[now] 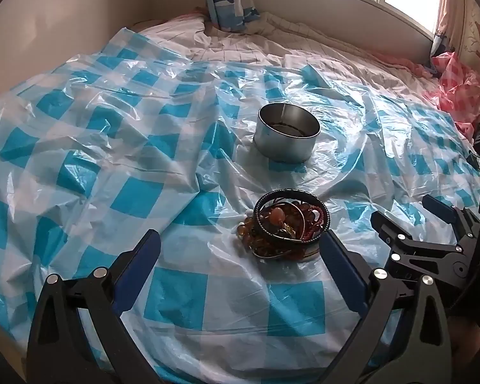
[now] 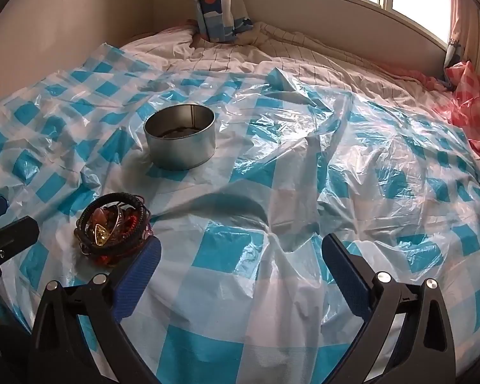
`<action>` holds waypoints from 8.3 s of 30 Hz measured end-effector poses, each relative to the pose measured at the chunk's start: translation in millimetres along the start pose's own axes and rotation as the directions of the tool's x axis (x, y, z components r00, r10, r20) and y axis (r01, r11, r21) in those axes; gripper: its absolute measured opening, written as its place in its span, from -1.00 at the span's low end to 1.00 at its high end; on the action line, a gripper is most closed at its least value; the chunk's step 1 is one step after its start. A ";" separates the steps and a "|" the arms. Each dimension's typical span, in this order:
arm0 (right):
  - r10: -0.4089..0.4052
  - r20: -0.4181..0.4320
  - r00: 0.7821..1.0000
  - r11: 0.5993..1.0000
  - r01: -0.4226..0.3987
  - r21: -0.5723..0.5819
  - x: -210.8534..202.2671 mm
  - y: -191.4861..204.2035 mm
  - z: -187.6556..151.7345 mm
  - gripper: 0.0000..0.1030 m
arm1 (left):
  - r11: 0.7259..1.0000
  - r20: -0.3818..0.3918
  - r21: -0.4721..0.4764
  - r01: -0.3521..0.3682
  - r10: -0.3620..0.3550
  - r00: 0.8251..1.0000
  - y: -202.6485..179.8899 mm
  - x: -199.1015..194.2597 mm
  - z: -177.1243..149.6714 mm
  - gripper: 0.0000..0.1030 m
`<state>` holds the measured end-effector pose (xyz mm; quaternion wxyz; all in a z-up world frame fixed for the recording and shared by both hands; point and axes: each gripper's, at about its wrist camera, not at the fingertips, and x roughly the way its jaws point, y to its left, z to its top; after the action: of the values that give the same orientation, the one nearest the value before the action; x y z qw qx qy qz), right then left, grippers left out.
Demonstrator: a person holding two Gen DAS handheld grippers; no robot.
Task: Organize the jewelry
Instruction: 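Move both tools toward the jewelry pile, then grasp the black bracelet from the pile with the left gripper, then grasp red and gold jewelry with the right gripper while the left gripper holds the black bracelet, then carry both held pieces over the silver tin and open both grippers, then grasp beaded jewelry from the pile with the right gripper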
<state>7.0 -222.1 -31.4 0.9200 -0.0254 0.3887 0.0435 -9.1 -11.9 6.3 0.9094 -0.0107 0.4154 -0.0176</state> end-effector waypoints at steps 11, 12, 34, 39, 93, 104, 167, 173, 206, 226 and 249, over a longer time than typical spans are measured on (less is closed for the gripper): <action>-0.001 0.013 1.000 1.000 0.001 -0.008 -3.5 -1.0 1.2 0.88 | 1.000 0.002 -0.004 0.015 -0.015 1.000 -2.1 0.6 0.4 0.85; -0.007 0.016 1.000 1.000 0.008 -0.011 -3.9 0.8 0.9 0.88 | 1.000 0.002 -0.004 0.015 -0.015 1.000 -2.3 0.7 0.4 0.85; -0.043 0.040 0.998 0.998 0.044 -0.042 -11.9 6.0 0.1 0.88 | 0.998 0.015 0.005 0.064 -0.064 0.998 -13.5 1.8 3.7 0.85; -0.052 0.022 0.998 0.998 0.052 -0.035 -8.3 4.0 1.2 0.88 | 0.996 0.028 0.010 0.089 -0.090 0.996 -16.0 10.7 11.5 0.85; 0.307 0.101 0.946 0.890 -0.248 -0.382 -15.4 94.6 -1.0 0.88 | 0.915 0.035 -0.324 0.243 -0.245 0.969 87.3 57.3 29.3 -0.85; 0.335 -0.127 0.934 0.808 -0.354 -0.471 45.7 134.3 -3.9 -0.12 | 0.900 0.016 -0.377 0.220 -0.232 0.973 111.9 58.3 22.7 -0.85; 0.534 0.252 0.807 0.822 -0.565 0.067 15.4 9.4 91.0 -0.68 | 0.915 0.147 -0.217 0.340 -0.314 0.938 32.3 71.5 107.6 -0.85; 0.517 0.245 0.820 0.830 -0.551 0.091 43.0 2.9 98.4 -0.68 | 0.923 0.130 -0.193 0.334 -0.313 0.941 17.7 93.4 118.6 -0.85; 0.481 0.230 0.846 0.855 -0.511 0.090 70.6 5.3 104.4 -0.68 | 0.925 0.109 -0.202 0.322 -0.305 0.946 2.3 127.1 129.6 -0.85; 0.479 0.115 0.870 0.878 -0.476 -0.052 100.9 38.0 107.0 -0.32 | 0.891 0.080 -0.358 0.278 -0.268 0.960 47.9 142.5 133.9 -0.37; 0.383 0.142 0.913 0.903 -0.402 0.154 2.5 -29.6 13.5 0.37 | 0.964 -0.126 0.169 0.206 -0.186 0.974 -12.0 73.3 27.0 0.59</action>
<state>21.3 -250.3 -23.5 0.9105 0.1389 0.3378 0.1940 58.9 -26.8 -31.0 0.8763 0.0317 0.4582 -0.1457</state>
